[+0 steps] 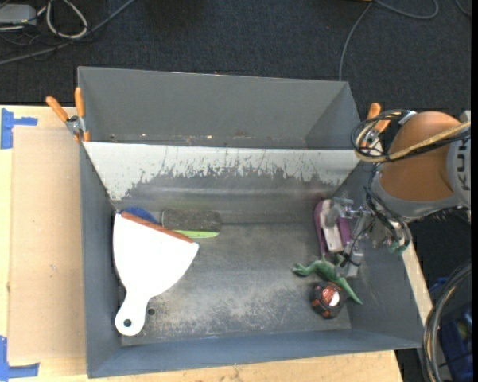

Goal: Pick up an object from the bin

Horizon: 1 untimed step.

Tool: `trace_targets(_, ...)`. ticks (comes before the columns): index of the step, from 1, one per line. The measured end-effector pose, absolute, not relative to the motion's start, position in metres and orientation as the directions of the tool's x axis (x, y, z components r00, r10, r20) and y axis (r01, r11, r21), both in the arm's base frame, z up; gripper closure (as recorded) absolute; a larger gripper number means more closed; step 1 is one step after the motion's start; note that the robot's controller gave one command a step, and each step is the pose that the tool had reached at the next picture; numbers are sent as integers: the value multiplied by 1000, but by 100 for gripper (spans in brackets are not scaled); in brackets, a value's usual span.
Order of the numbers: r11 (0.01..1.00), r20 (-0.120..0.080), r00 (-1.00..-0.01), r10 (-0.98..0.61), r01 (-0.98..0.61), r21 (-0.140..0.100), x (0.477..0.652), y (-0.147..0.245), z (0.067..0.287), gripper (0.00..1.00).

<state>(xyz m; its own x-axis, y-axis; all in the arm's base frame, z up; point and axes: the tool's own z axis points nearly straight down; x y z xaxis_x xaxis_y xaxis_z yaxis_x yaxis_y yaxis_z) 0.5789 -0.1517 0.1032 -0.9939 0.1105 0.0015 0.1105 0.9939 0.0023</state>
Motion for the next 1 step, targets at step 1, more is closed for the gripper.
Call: trace_targets(1, 999, -7, -999, 44, 44, -1, 562, -115, 78, 0)
